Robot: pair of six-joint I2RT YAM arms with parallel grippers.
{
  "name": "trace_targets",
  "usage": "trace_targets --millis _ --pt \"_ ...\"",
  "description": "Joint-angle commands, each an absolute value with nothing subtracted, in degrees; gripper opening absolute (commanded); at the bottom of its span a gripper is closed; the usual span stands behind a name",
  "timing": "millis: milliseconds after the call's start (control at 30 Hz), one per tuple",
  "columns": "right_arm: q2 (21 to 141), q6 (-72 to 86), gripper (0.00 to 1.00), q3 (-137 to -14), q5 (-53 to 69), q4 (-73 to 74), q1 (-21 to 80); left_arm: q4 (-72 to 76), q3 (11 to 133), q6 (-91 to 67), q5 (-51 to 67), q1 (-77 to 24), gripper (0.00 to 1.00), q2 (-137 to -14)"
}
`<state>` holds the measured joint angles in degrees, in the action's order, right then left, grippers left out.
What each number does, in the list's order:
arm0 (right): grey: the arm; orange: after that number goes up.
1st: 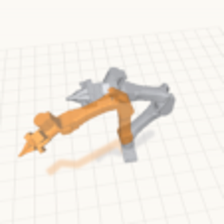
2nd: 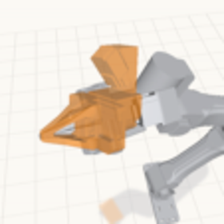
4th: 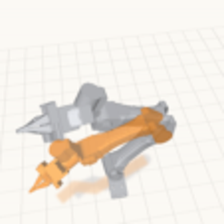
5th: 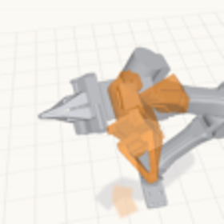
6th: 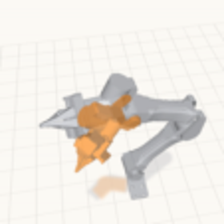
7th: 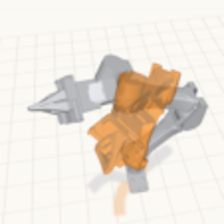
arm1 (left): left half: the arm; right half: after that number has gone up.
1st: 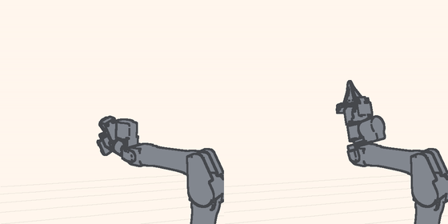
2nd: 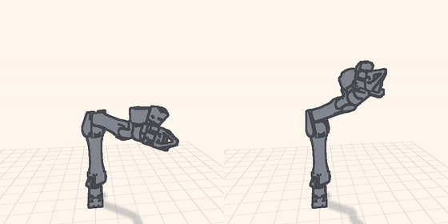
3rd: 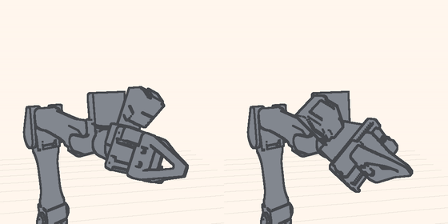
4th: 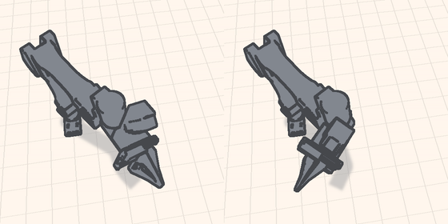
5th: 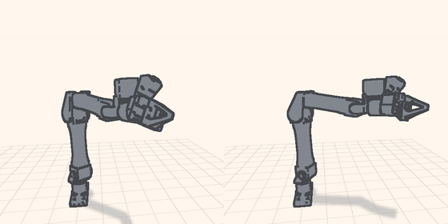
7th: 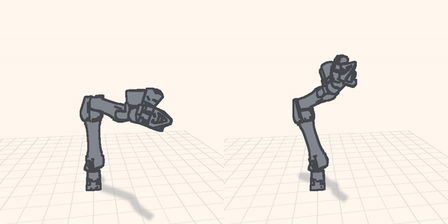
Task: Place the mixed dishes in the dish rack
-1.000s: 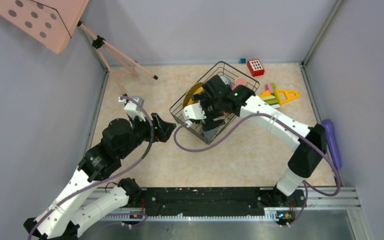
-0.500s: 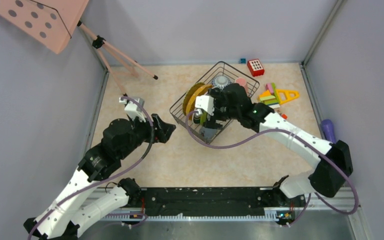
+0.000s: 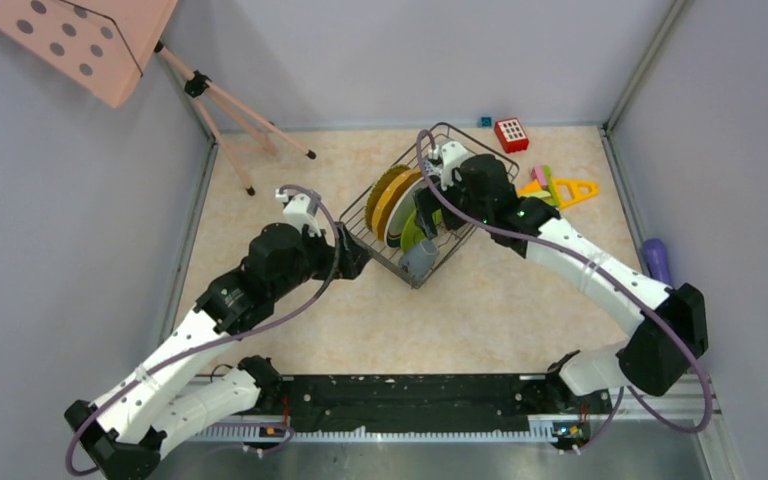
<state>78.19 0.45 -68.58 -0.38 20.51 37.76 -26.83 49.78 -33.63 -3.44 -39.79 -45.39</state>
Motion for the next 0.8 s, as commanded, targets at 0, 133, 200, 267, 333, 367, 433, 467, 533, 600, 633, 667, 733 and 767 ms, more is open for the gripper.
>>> trace_targets --millis 0,133,200,267,333,367,433,467,533,600,633,667,733,767 --pt "80.3 7.56 0.98 -69.73 10.68 27.98 35.72 -21.22 49.8 -34.8 -3.11 -39.64 0.88 -46.02" --pt "80.98 8.33 0.98 -68.47 15.58 26.38 35.12 -21.74 50.34 -34.1 -3.55 -39.56 0.88 -46.21" --pt "82.24 8.86 0.98 -68.69 17.6 26.4 34.84 -22.47 50.76 -33.94 -3.84 -39.5 0.88 -46.15" --pt "83.54 9.47 0.98 -68.59 19.15 26.43 34.07 -22.95 50.63 -33.93 -3.95 -39.46 0.88 -46.01" --pt "84.19 10.21 0.98 -67.94 20.56 26.16 32.88 -23.07 50.22 -34.08 -4.12 -39.47 0.88 -45.49" --pt "84.35 10.32 0.98 -67.42 21.6 25.91 32.3 -22.99 50.12 -34.16 -4.13 -39.46 0.88 -45.24" --pt "84.43 10.57 0.97 -66.39 22.86 25.32 31.49 -22.94 50.03 -34.19 -4.05 -39.43 0.88 -45.17" --pt "84.54 10.88 0.97 -65.86 23.05 25.05 31.18 -22.86 50.01 -34.15 -3.98 -39.41 0.88 -45.25" --pt "84.69 11.09 0.96 -64.93 23.73 24.24 30.54 -22.57 50.19 -34.03 -3.67 -39.4 0.88 -45.71" --pt "85.21 11.33 0.94 -64.29 25.02 23.36 29.97 -22.22 50.48 -33.95 -3.16 -39.29 0.88 -46.31" --pt "85.63 11.35 0.93 -64.3 25.57 22.98 29.77 -22.06 50.64 -33.93 -2.92 -39.29 0.88 -46.65" --pt "86.11 11.35 0.92 -64.44 25.98 22.75 29.72 -21.9 50.74 -33.88 -2.76 -39.29 0.88 -46.85" --pt "87.34 11.34 0.89 -64.89 26.44 22.35 29.63 -21.91 51.07 -33.72 -2.43 -39.2 0.88 -47.29" --pt "87.94 11.36 0.88 -65.15 26.71 22.2 29.62 -21.93 51.13 -33.63 -2.38 -39.2 0.88 -47.4"
